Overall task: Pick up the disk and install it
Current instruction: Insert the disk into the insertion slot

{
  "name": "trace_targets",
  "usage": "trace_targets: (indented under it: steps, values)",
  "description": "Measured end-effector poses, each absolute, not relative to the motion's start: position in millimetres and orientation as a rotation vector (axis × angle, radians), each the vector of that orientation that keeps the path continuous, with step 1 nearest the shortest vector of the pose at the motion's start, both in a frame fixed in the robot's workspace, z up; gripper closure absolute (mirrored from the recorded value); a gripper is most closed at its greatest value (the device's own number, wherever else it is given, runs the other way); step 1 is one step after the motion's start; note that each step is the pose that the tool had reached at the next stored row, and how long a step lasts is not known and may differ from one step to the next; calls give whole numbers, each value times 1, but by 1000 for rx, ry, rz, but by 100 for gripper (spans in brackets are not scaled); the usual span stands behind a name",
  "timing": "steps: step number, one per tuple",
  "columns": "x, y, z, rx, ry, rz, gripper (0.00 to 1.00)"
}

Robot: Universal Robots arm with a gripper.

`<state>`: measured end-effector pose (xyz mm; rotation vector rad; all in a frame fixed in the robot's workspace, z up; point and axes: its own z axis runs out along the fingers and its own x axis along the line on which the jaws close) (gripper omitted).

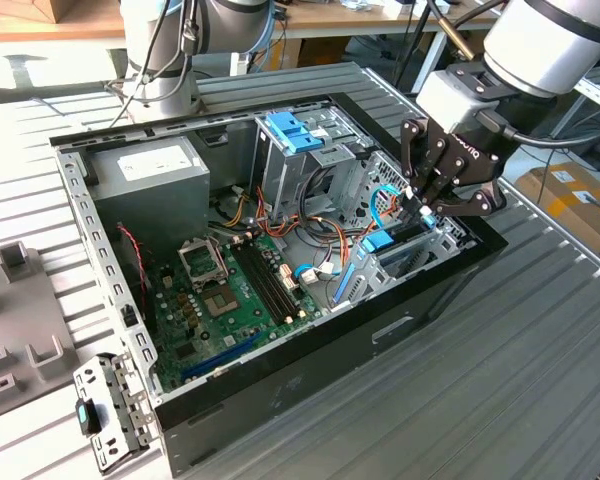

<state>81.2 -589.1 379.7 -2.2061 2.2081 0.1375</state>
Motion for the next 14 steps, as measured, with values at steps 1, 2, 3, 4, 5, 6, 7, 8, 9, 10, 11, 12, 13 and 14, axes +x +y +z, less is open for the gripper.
trace_targets:
  steps: [1, 2, 3, 4, 5, 6, 7, 8, 9, 10, 11, 12, 13, 14]
  values:
    - [81, -589, 380, -2206, 2208, 137, 87]
    - [81, -589, 380, -2206, 2208, 137, 89]
    - [81, -589, 380, -2206, 2208, 138, 89]
    - [81, -589, 380, -2206, 2208, 137, 89]
    - [81, -589, 379, -2206, 2208, 137, 89]
    - [81, -589, 379, -2206, 2208, 137, 89]
    - [81, -589, 379, -2206, 2208, 137, 89]
    - [81, -589, 379, -2206, 2208, 137, 89]
    - [81, -589, 379, -2206, 2208, 138, 89]
    - [81, -589, 379, -2206, 2208, 137, 89]
    - [81, -589, 379, -2206, 2208, 137, 89]
    - [81, -589, 379, -2206, 2208, 137, 89]
    - [81, -589, 379, -2206, 2208, 138, 89]
    - [81, -589, 379, -2206, 2208, 137, 89]
